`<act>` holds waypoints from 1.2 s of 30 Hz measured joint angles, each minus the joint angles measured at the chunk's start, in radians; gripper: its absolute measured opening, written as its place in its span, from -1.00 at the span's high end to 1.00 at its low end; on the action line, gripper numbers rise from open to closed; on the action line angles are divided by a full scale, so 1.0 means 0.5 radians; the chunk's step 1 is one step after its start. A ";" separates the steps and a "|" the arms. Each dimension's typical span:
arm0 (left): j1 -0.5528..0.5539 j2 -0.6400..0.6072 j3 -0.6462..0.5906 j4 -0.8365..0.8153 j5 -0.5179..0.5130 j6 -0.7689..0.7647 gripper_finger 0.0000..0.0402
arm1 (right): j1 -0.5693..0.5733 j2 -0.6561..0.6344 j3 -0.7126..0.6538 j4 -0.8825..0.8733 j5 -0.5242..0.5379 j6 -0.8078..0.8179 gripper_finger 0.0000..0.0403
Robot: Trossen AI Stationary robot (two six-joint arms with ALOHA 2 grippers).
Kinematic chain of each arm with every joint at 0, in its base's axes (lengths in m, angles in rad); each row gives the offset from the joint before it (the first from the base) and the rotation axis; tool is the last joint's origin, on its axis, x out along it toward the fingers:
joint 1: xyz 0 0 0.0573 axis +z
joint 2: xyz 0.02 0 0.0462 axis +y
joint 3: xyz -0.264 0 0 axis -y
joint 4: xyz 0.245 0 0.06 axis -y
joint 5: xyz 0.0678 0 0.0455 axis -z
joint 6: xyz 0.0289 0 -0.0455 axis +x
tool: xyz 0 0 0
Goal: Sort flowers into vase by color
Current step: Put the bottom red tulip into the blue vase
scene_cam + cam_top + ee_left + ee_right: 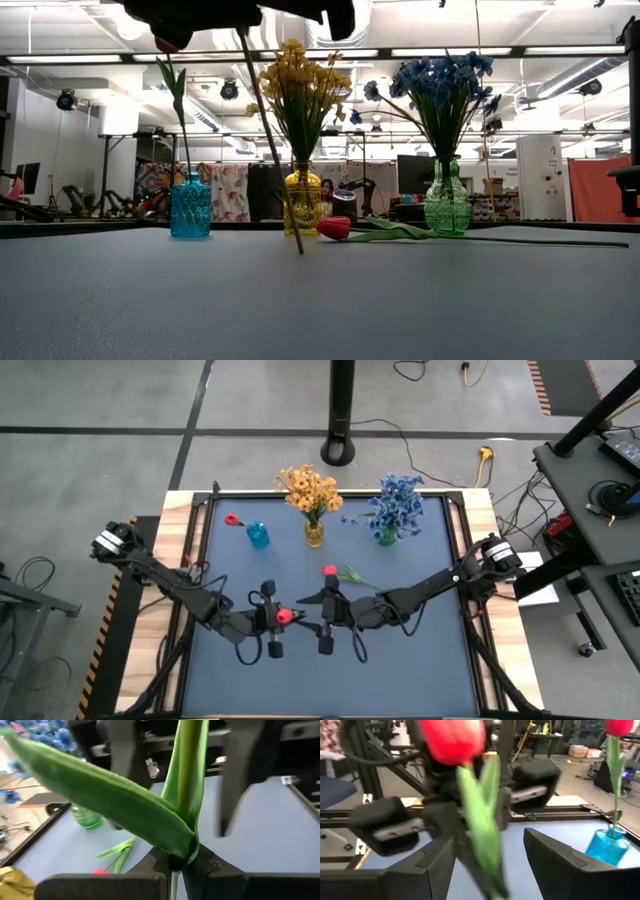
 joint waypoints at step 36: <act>0.010 -0.032 0.002 -0.056 -0.133 -0.064 0.48 | -0.109 -0.062 0.021 -0.116 -0.192 -0.071 0.91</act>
